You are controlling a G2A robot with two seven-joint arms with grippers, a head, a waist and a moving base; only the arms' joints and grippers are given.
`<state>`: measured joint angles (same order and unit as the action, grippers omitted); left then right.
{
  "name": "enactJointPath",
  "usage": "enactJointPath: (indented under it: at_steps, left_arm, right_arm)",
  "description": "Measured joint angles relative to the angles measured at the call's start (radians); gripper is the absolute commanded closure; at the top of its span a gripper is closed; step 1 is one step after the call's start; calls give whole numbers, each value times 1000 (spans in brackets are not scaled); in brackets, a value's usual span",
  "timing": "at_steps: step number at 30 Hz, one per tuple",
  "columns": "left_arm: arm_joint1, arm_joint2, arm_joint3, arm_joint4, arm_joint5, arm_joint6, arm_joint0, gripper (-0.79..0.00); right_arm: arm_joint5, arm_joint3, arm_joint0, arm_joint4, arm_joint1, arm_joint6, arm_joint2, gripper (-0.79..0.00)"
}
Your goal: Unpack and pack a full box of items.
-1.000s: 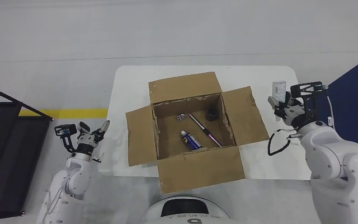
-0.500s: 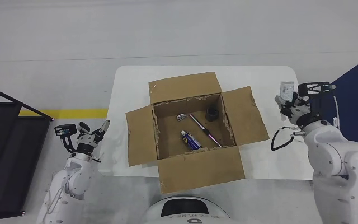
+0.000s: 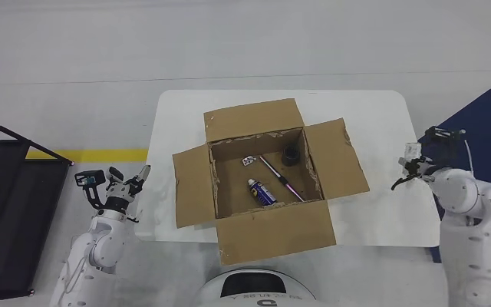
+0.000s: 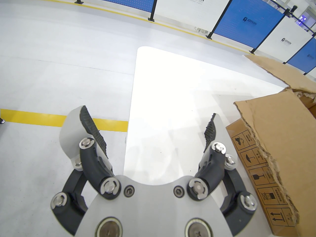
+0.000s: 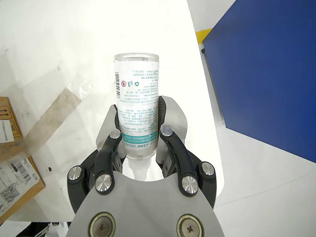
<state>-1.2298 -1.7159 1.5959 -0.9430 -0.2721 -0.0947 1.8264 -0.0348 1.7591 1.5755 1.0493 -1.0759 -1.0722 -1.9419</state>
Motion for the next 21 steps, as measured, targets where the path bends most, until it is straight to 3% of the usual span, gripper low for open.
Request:
enactJointPath:
  at_steps: [7,9,11,15,21]
  left_arm:
    - [0,0,0,0,0,0,0,-785]
    - [0,0,0,0,0,0,0,-785]
    - [0,0,0,0,0,0,0,-785]
    - [0,0,0,0,0,0,0,-785]
    - [0,0,0,0,0,0,0,-785]
  right_arm:
    - [11,-101,-36,-32,5,-49,8,0]
    - [18,-113,-39,-29,5,-53,21,-105]
    - [22,-121,-39,-20,6,-55,34,-154]
    - [17,-145,-45,-1,6,-52,62,-142]
    - [5,-194,-67,24,7,-54,92,-228]
